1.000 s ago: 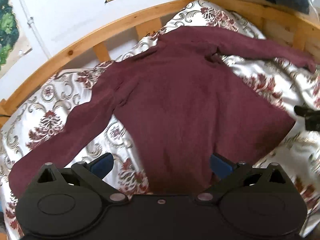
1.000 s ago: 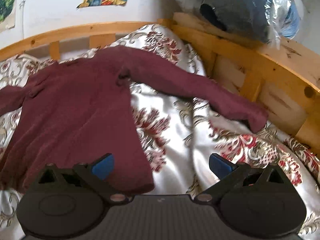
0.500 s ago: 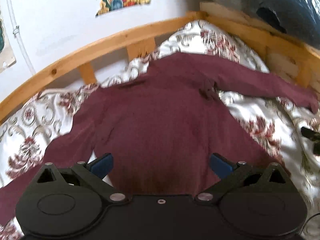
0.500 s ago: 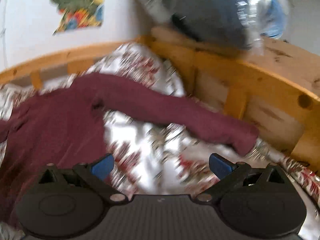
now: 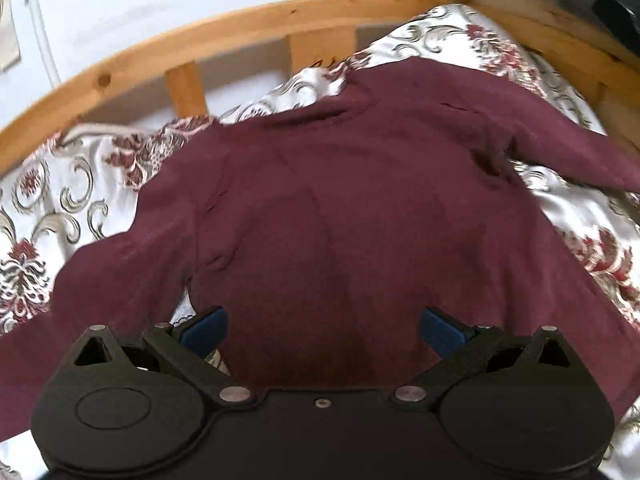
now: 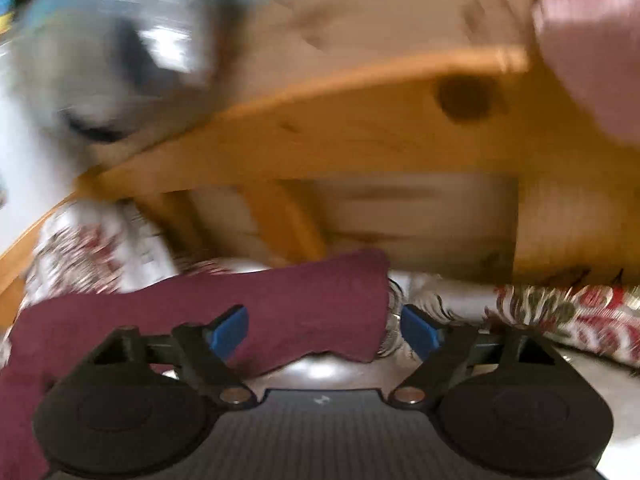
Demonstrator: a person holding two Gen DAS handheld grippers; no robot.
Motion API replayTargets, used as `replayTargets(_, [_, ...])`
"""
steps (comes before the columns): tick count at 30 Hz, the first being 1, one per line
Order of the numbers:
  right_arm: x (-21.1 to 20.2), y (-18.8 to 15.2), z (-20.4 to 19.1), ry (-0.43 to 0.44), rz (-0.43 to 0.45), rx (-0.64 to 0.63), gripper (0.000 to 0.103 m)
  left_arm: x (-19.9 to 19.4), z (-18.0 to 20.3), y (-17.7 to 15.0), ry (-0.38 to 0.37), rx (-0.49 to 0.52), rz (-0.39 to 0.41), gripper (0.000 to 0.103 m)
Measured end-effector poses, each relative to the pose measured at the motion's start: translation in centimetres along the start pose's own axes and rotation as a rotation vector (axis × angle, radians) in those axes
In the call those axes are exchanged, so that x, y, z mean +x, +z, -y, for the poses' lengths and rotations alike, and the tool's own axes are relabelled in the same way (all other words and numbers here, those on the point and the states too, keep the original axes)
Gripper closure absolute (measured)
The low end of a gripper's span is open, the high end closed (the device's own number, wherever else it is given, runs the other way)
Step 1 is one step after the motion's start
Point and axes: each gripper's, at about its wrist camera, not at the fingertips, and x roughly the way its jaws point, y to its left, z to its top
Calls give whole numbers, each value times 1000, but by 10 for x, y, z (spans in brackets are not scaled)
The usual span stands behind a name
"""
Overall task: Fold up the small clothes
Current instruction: 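Reach the right tool to a maroon sleeve cuff and close on it, then carry the sleeve across the shirt body with the right tool and open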
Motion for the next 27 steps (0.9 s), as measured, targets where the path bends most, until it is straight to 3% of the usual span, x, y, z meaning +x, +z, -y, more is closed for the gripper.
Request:
replayTargets(2, [17, 1, 4, -41, -22, 48, 32, 8, -9, 1, -1, -20, 3, 1])
replayTargets(6, [33, 0, 3, -53, -40, 71, 74, 17, -19, 3, -1, -45, 11, 1])
replayTargets(8, [27, -1, -3, -45, -21, 56, 86, 18, -23, 4, -4, -57, 14, 1])
replayTargets(11, [14, -2, -18, -28, 37, 23, 89, 16, -31, 6, -7, -83, 23, 1])
replayTargets(15, [-25, 1, -64, 64, 195, -150, 90, 1, -42, 5, 6, -107, 50, 1])
replayTargets(18, [-53, 7, -120, 230, 305, -338, 90, -15, -53, 4, 21, -122, 80, 1])
replayTargets(21, [-76, 1, -183, 454, 324, -510, 90, -32, -67, 0, 27, -161, 108, 1])
replayTargets(27, [-122, -71, -280, 760, 327, -869, 90, -60, -97, -13, 41, -286, 163, 1])
